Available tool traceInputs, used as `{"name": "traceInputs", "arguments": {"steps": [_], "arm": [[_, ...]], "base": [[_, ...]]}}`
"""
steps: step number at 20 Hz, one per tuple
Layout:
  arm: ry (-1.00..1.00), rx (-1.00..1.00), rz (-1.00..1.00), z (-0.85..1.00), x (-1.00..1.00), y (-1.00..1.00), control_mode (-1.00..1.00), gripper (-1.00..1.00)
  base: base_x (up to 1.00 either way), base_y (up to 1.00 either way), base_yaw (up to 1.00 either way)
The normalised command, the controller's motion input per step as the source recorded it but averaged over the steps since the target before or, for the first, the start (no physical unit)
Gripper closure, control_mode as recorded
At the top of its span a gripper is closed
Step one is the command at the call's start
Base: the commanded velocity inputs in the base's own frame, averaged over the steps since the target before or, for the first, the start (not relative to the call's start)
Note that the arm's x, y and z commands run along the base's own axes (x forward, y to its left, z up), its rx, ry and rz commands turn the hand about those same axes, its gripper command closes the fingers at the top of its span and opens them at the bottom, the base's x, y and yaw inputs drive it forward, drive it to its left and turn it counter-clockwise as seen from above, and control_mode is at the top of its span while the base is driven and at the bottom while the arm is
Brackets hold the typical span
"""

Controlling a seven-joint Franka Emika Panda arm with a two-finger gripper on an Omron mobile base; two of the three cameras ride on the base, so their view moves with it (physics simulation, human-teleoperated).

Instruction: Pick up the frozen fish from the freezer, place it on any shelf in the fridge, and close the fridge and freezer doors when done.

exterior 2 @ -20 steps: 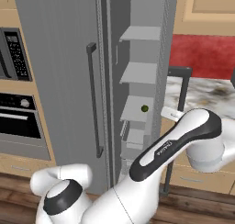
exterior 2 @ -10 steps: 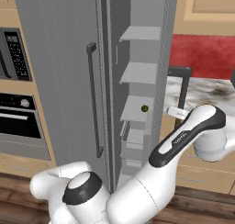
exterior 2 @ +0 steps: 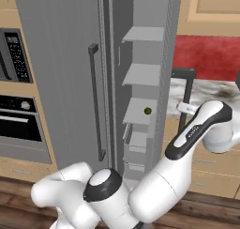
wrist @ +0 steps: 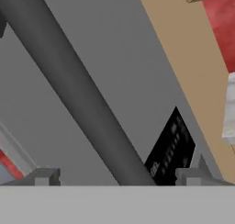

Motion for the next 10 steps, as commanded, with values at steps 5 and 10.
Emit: {"name": "traceInputs", "arguments": {"steps": [5,10], "arm": [[0.0,0.0,0.0,-0.11,0.46,-0.17,-1.0,-1.0],[0.0,0.0,0.0,-0.16,0.26,-0.03,-1.0,-1.0]], "base": [[0.0,0.0,0.0],[0.0,0.0,0.0]]}}
